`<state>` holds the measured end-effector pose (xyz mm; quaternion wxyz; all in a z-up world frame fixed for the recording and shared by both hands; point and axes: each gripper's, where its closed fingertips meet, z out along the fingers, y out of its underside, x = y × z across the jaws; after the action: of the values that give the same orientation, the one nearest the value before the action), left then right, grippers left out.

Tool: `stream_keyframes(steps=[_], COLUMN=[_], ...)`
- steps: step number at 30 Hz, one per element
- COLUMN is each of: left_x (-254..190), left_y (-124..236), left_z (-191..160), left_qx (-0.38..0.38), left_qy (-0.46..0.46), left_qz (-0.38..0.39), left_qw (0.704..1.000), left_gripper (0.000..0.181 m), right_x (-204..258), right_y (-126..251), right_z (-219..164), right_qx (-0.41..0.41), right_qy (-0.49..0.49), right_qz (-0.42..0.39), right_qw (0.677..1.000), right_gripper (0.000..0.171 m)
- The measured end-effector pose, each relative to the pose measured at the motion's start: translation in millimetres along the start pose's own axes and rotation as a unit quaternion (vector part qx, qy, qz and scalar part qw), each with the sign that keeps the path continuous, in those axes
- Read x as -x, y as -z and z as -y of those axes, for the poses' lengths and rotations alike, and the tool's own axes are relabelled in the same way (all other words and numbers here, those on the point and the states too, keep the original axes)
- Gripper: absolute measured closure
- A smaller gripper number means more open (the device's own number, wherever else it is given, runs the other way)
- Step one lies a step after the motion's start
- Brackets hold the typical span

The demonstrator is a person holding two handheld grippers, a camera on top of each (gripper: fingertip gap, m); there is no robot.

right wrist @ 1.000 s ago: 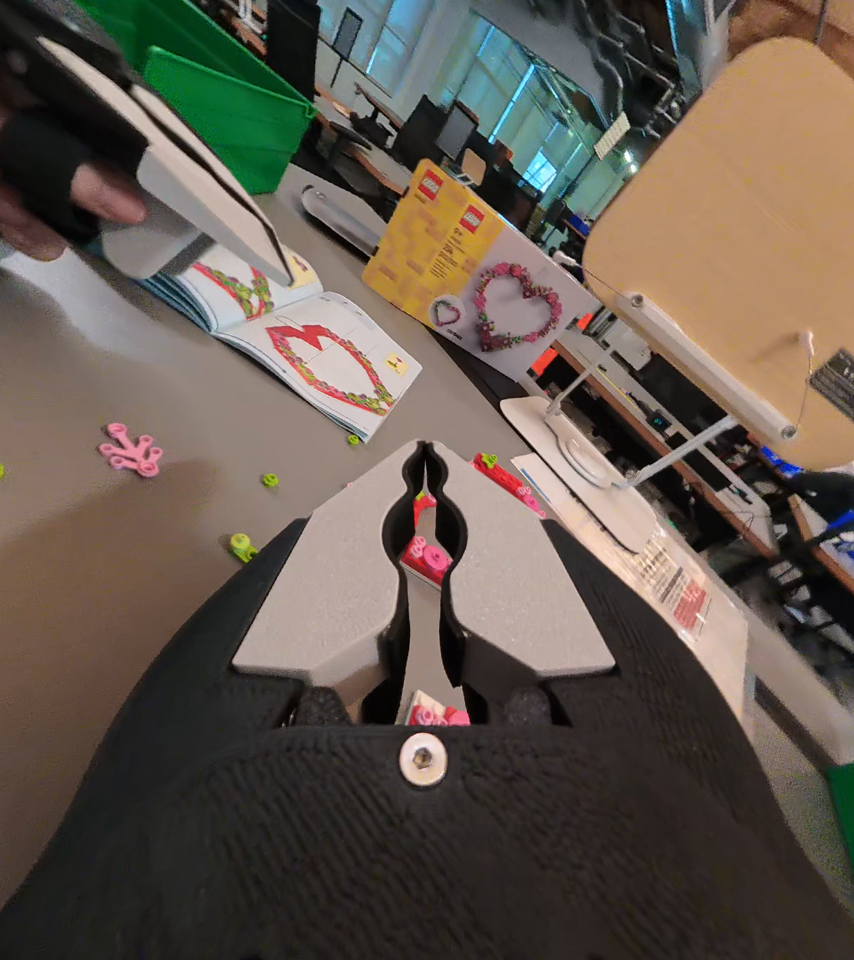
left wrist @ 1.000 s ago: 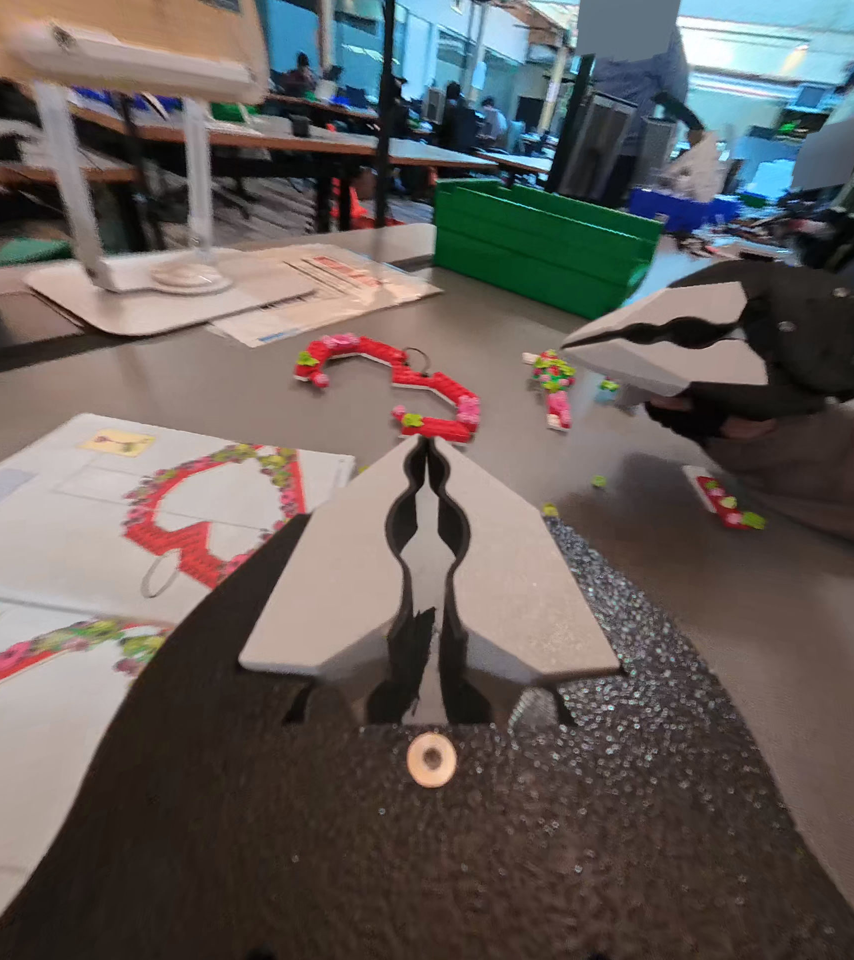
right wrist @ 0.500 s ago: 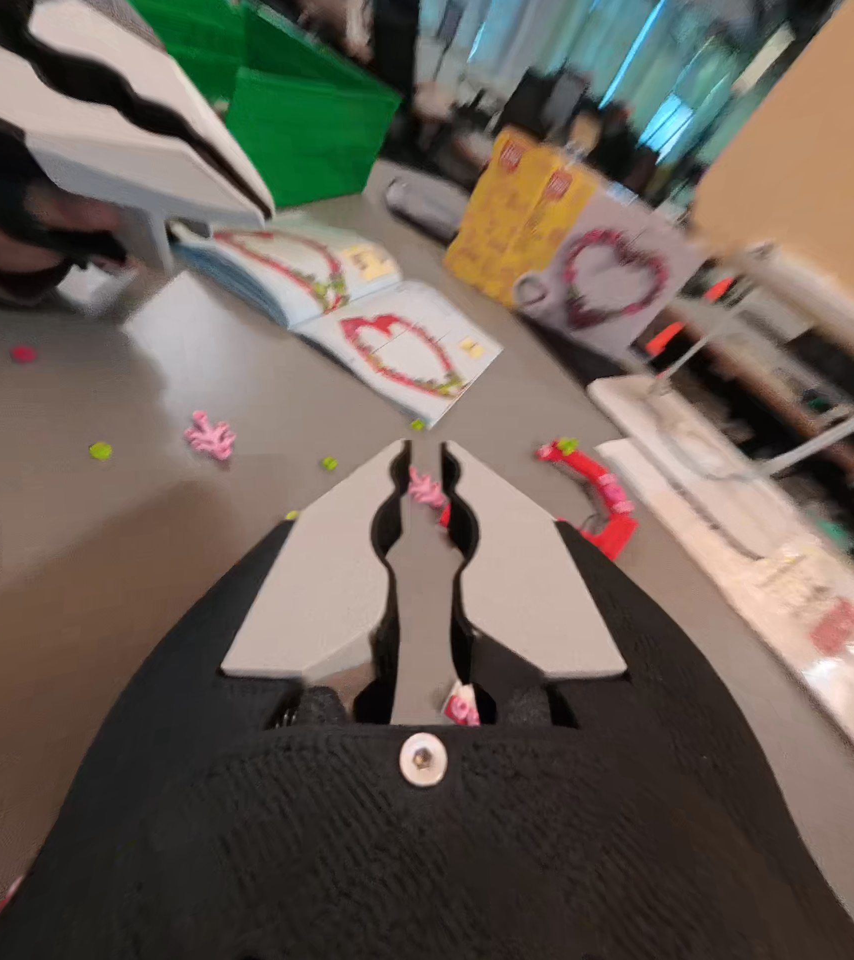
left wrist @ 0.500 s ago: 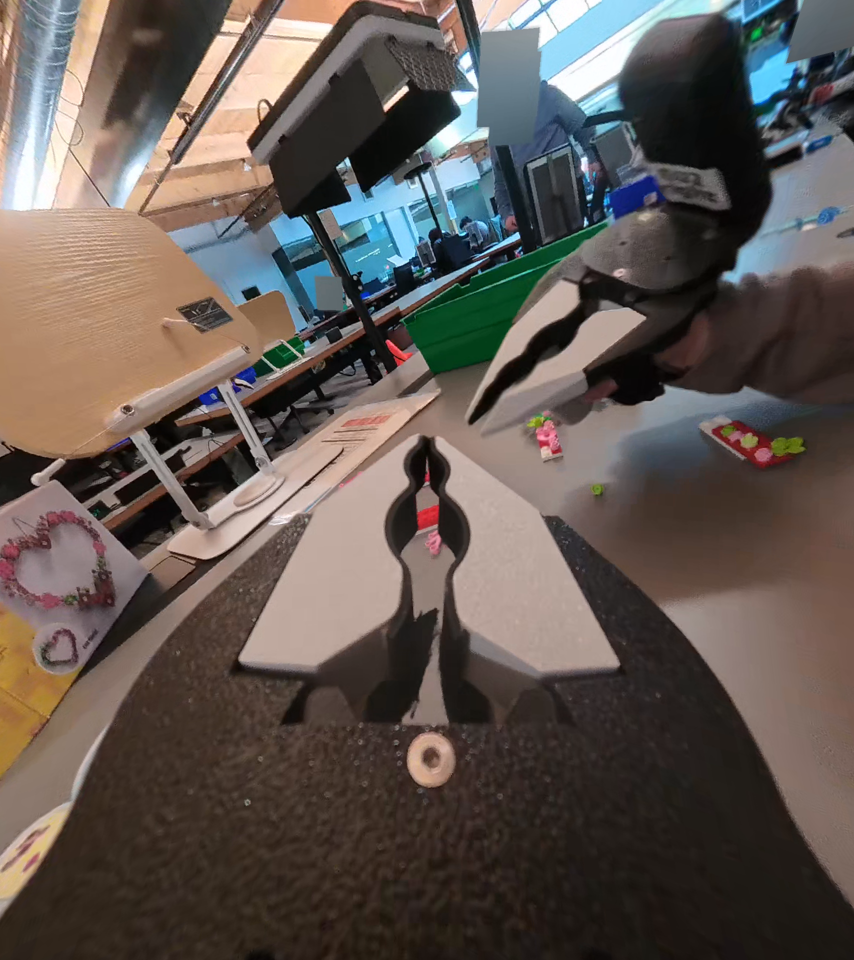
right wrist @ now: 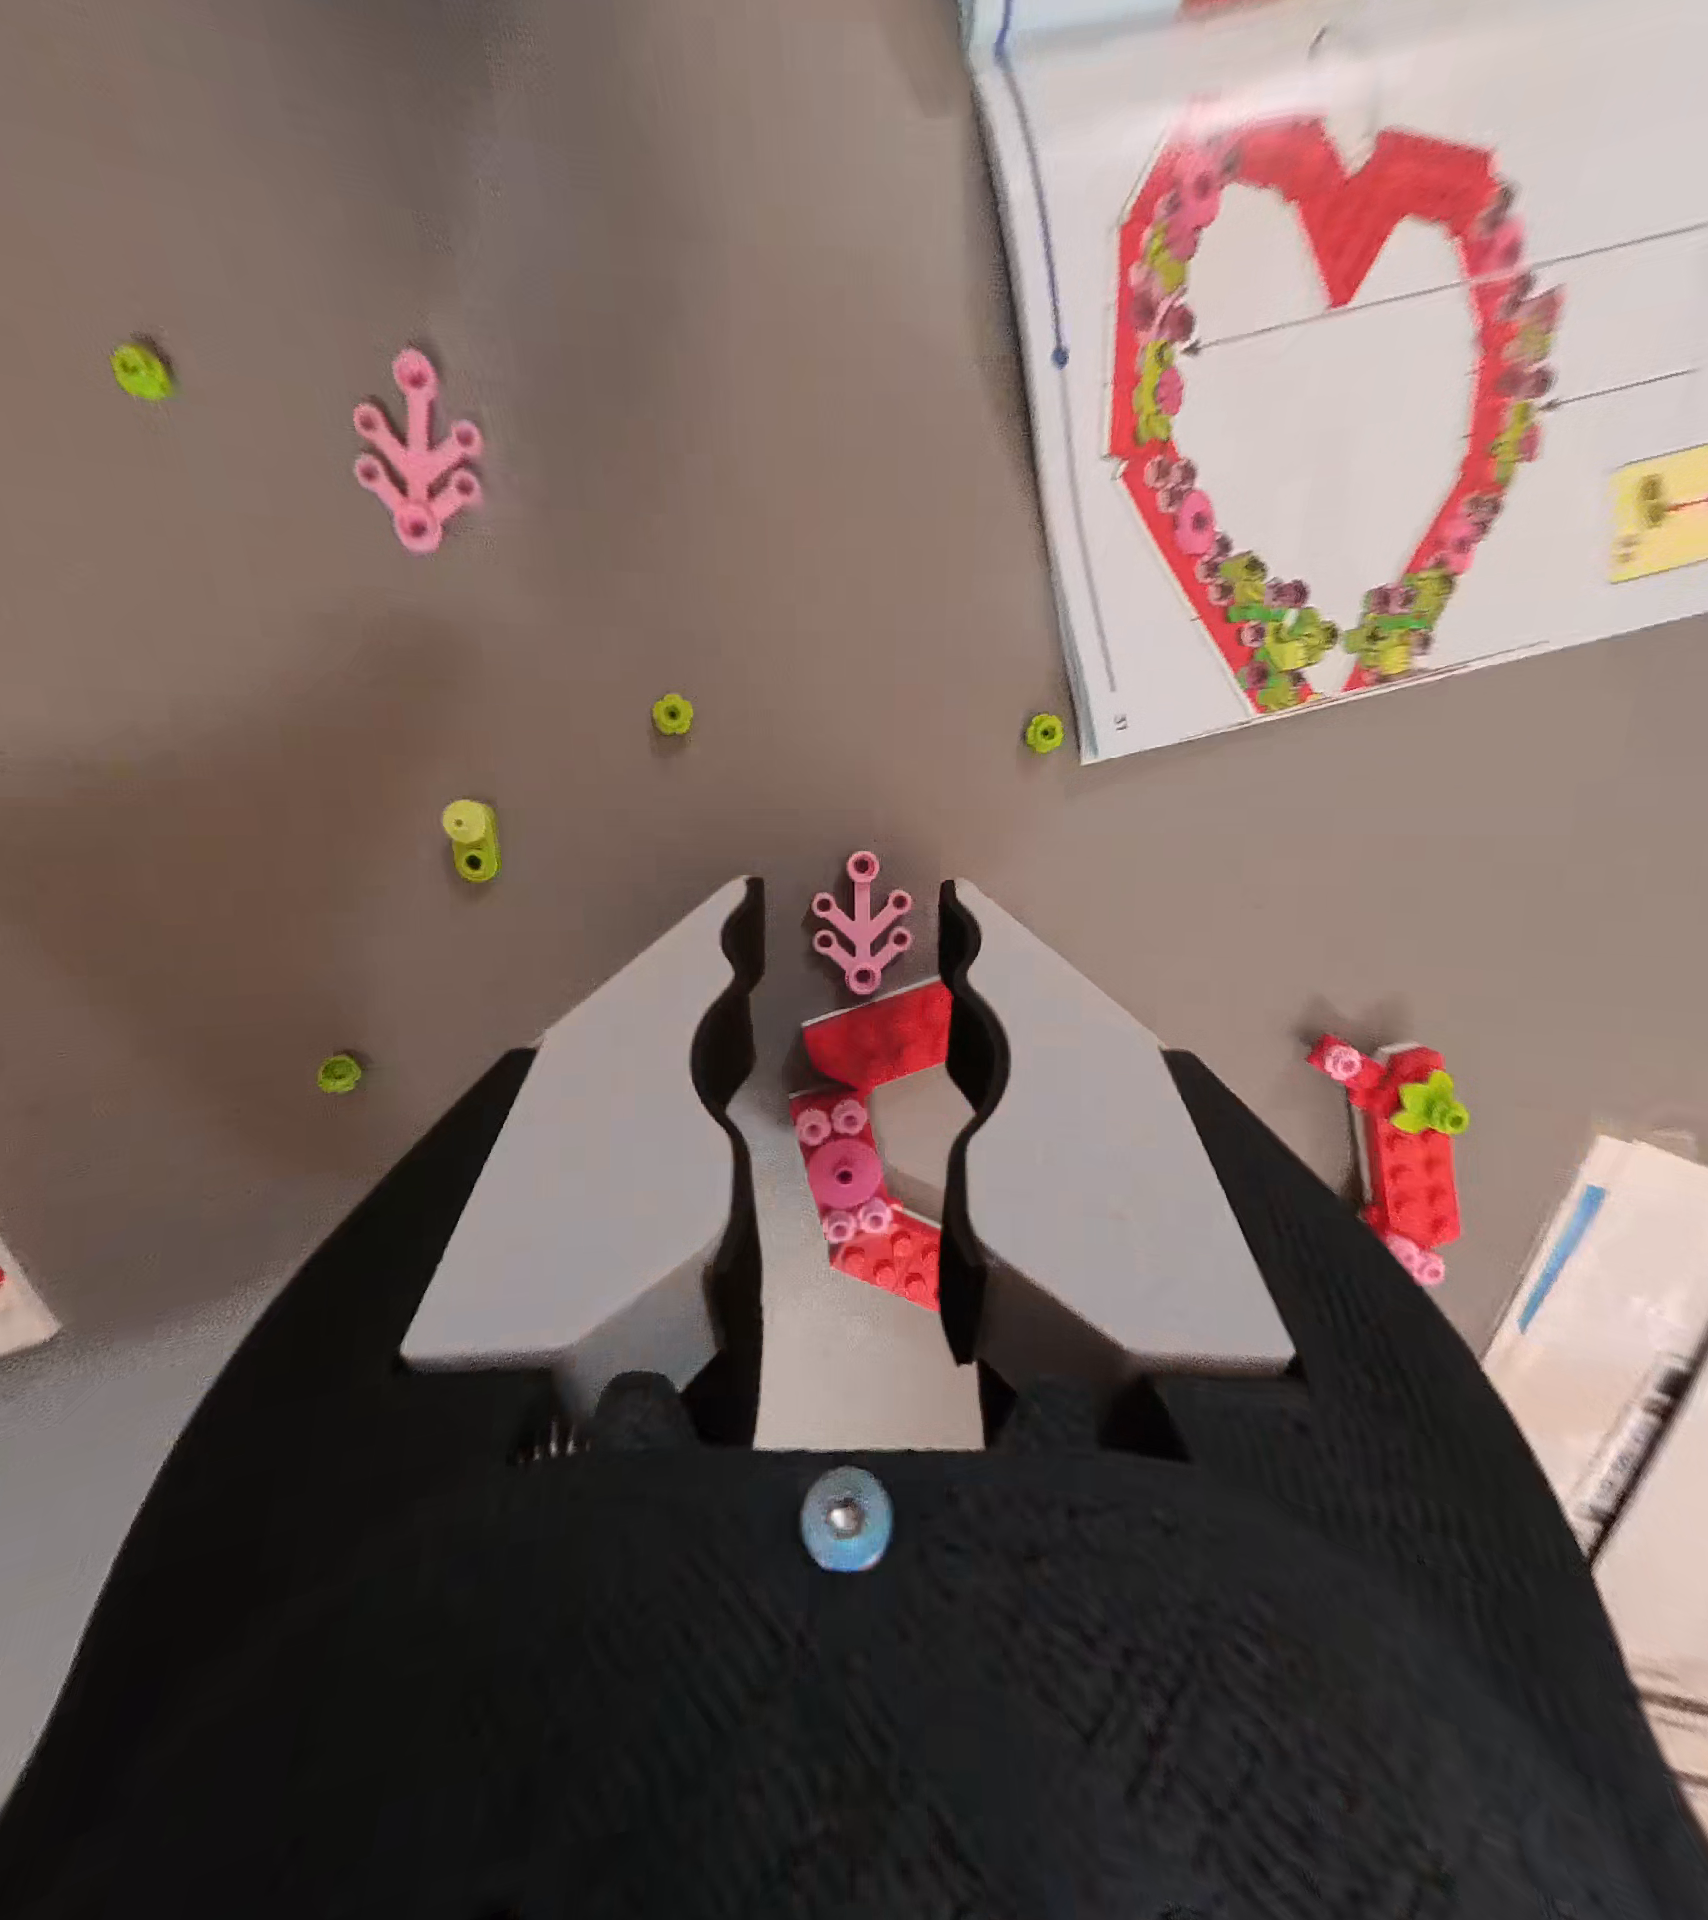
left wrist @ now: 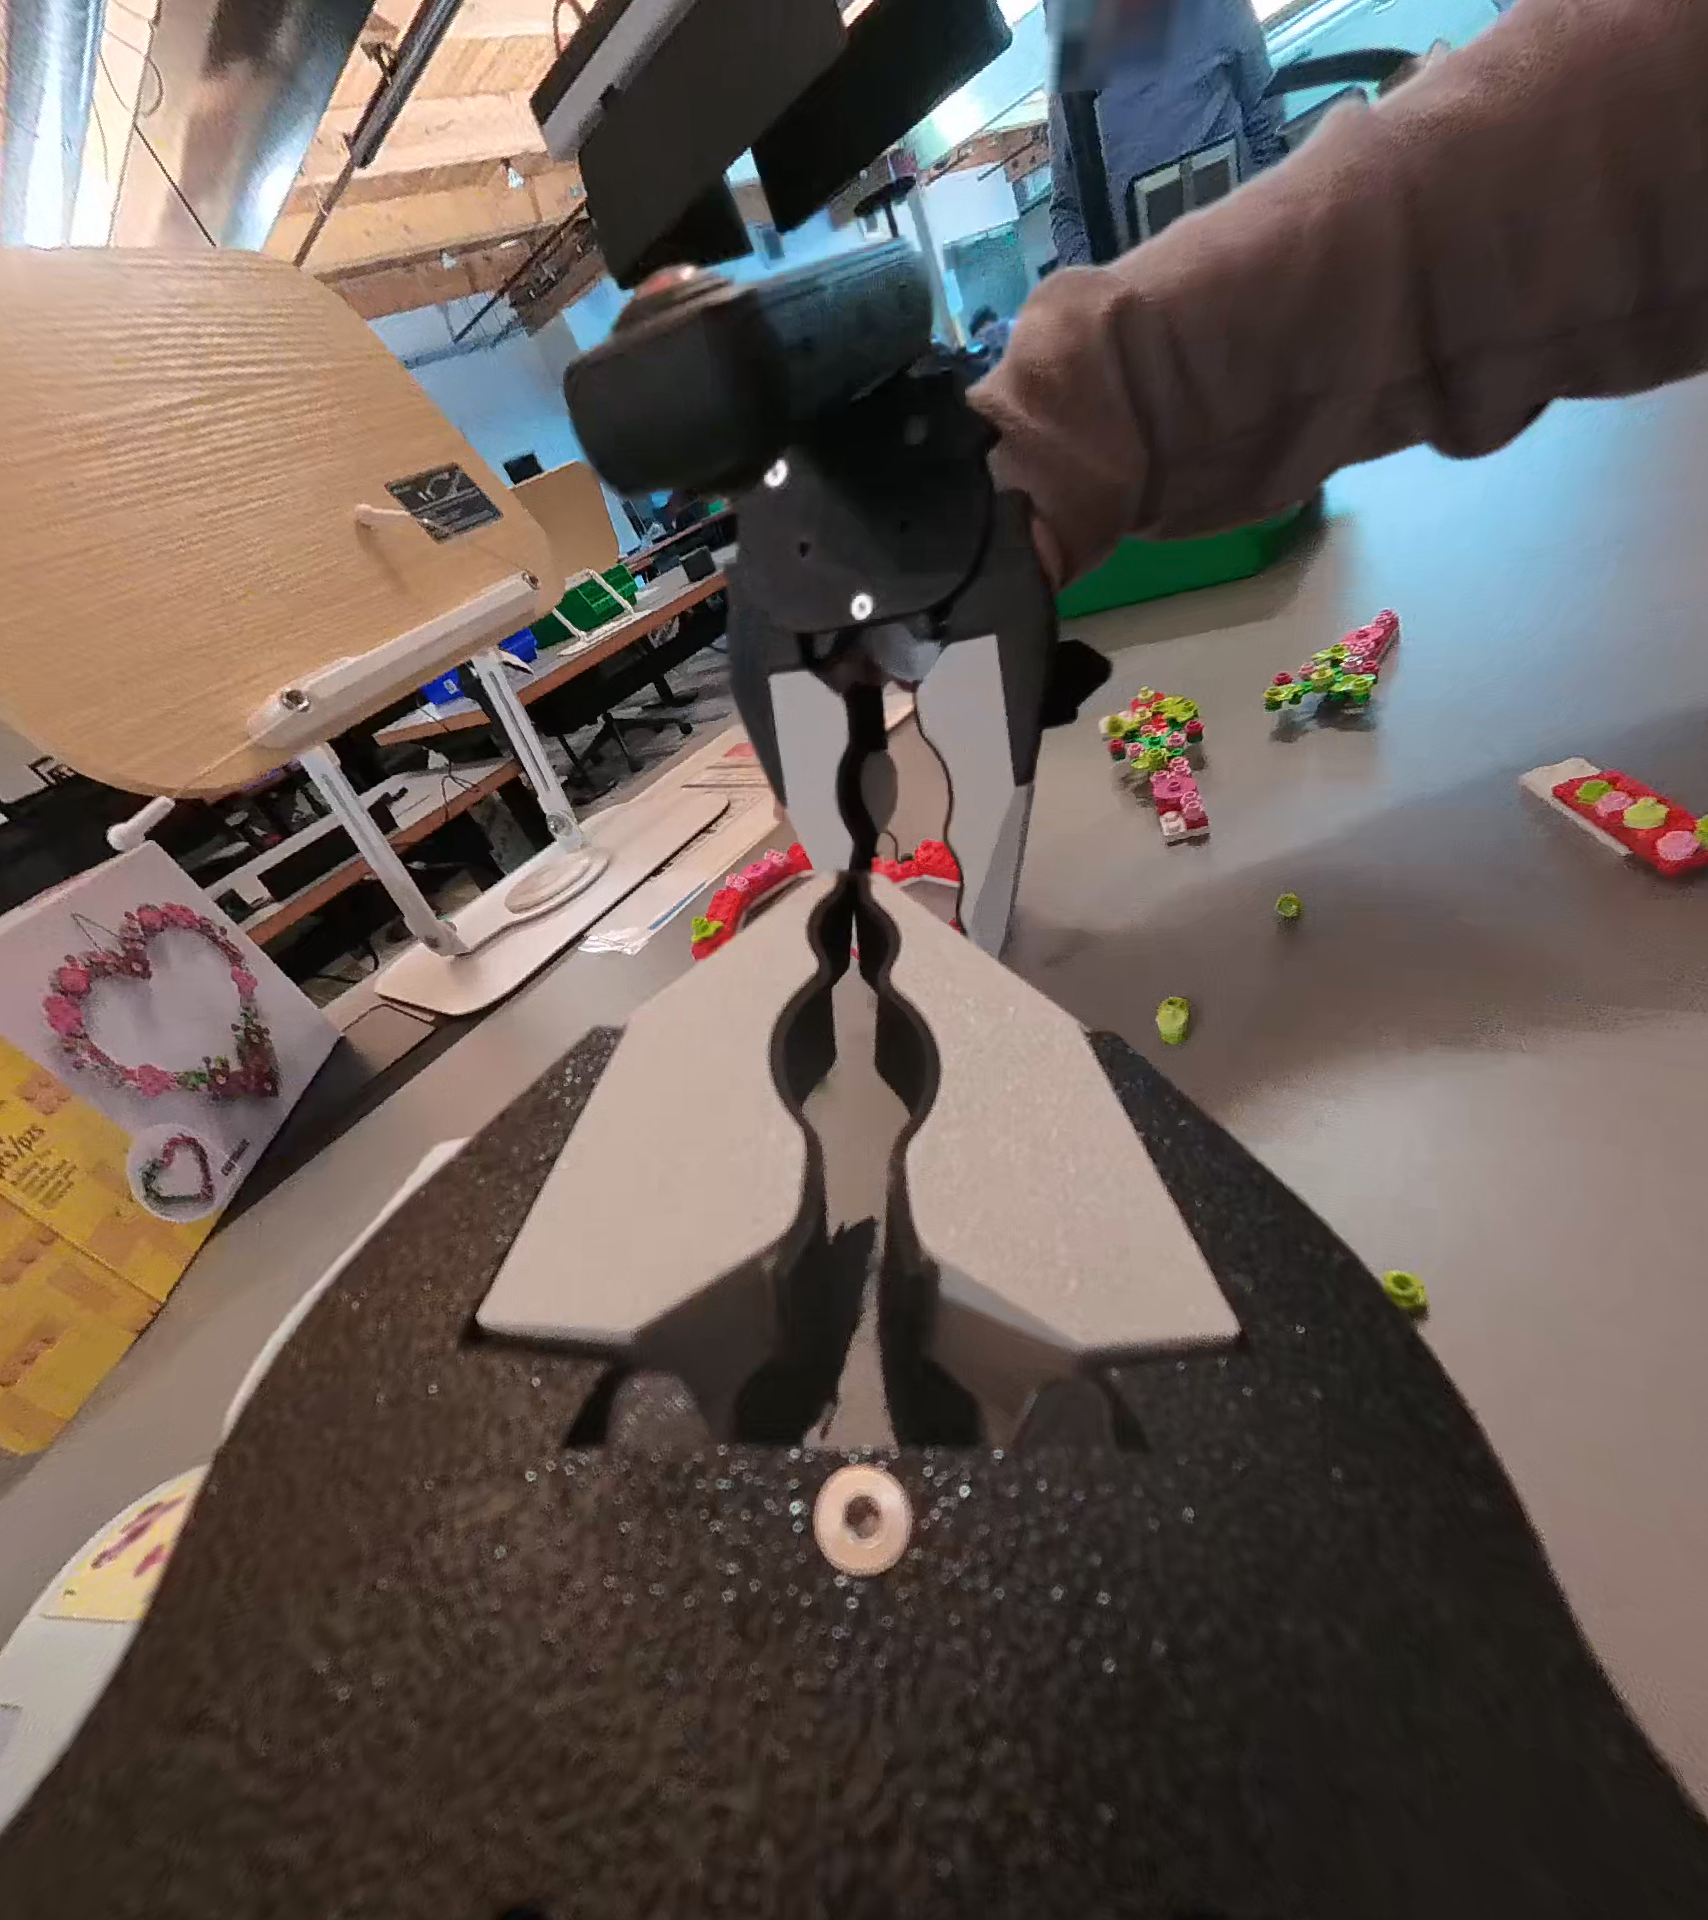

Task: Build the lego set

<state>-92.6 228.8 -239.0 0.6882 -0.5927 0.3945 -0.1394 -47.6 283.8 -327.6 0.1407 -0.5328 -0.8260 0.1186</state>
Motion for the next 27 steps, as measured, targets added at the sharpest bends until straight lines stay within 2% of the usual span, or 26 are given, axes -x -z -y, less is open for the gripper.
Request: stream_keyframes(steps=[5, 11, 15, 22, 27], left_x=[1, -1, -1, 8, 7], left_y=[-1, -1, -1, 3, 2], left_z=[-3, -1, 0, 6, 3], left_qx=[0.005, 0.004, 0.003, -0.010, -0.006], left_qy=[0.020, 0.031, 0.028, 0.034, 0.033], left_qz=[-0.004, -0.012, -0.011, 0.006, 0.004], left_qw=[1.000, 0.999, 1.000, 0.999, 0.999], left_gripper=[0.181, 0.181, 0.181, 0.181, 0.181], right_x=[3, -2, 1, 15, 20], right_y=[-11, -13, -13, -13, -24], right_z=[-17, -20, -21, 12, 18], right_qx=[0.061, 0.070, 0.072, 0.011, 0.021], right_qy=[-0.004, -0.013, -0.019, -0.019, -0.008], right_qz=[0.057, 0.059, 0.052, 0.044, 0.037], right_qw=[0.997, 0.996, 0.996, 0.999, 0.999], right_gripper=[0.141, 0.151, 0.152, 0.152, 0.152])
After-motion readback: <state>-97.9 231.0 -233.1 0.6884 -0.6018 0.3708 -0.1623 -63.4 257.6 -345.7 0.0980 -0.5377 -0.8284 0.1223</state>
